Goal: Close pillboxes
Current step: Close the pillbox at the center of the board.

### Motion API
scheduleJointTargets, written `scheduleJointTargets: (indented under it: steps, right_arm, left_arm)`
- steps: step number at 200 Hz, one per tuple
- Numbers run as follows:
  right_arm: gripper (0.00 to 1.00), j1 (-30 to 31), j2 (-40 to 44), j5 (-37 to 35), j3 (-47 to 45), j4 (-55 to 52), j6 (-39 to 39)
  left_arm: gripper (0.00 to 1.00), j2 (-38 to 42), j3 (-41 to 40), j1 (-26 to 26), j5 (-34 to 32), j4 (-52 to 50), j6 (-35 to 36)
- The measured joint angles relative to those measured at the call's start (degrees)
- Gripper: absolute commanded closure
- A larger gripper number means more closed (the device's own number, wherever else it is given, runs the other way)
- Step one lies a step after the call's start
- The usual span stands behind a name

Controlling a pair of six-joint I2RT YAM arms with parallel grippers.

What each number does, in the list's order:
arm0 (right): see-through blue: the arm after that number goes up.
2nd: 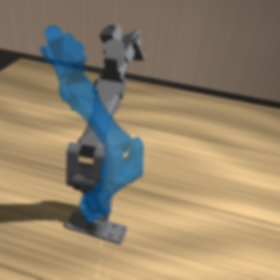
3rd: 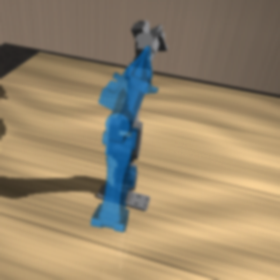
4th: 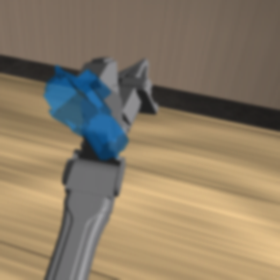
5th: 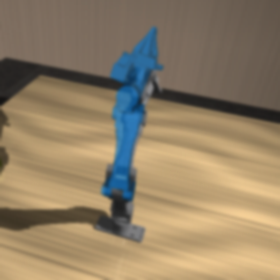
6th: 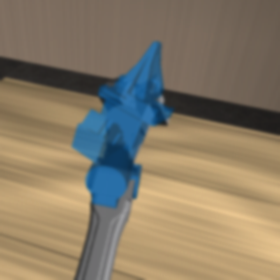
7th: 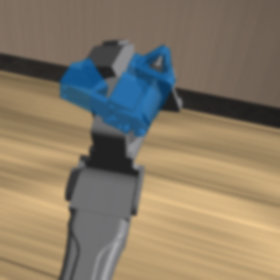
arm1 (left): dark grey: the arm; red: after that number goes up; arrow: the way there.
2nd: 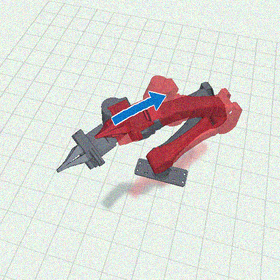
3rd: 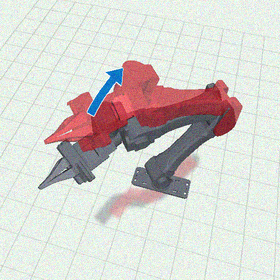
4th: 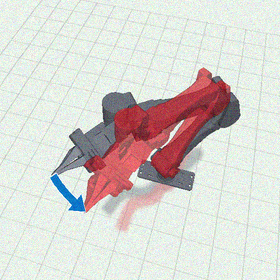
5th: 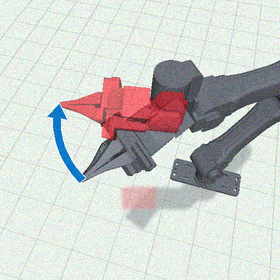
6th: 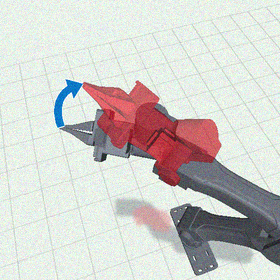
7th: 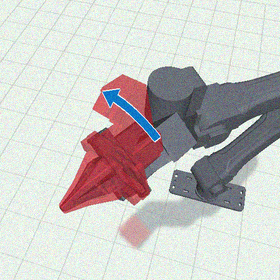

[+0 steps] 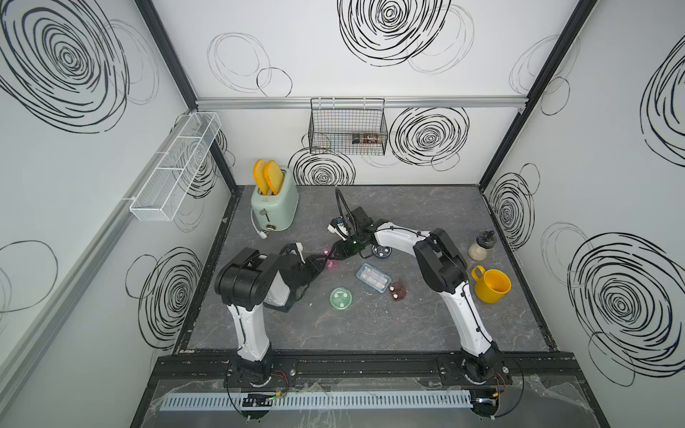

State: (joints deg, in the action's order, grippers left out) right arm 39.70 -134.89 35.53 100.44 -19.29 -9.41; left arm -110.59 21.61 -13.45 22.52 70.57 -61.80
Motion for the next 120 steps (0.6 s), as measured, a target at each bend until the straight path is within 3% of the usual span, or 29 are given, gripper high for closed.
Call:
scheduleJointTargets:
  steps: [50,120]
  right_arm:
    - [0.59,-0.1,-0.2,-0.3,0.3,-0.3,0.0]
    - [0.62,-0.1,-0.2,-0.7,0.4,-0.2,-2.3]
  left_arm:
    - [0.74,-1.1,0.2,-0.2,-1.3,2.1,-0.2]
    - [0.73,-3.4,0.2,-0.6,-3.1,7.0,-0.1]
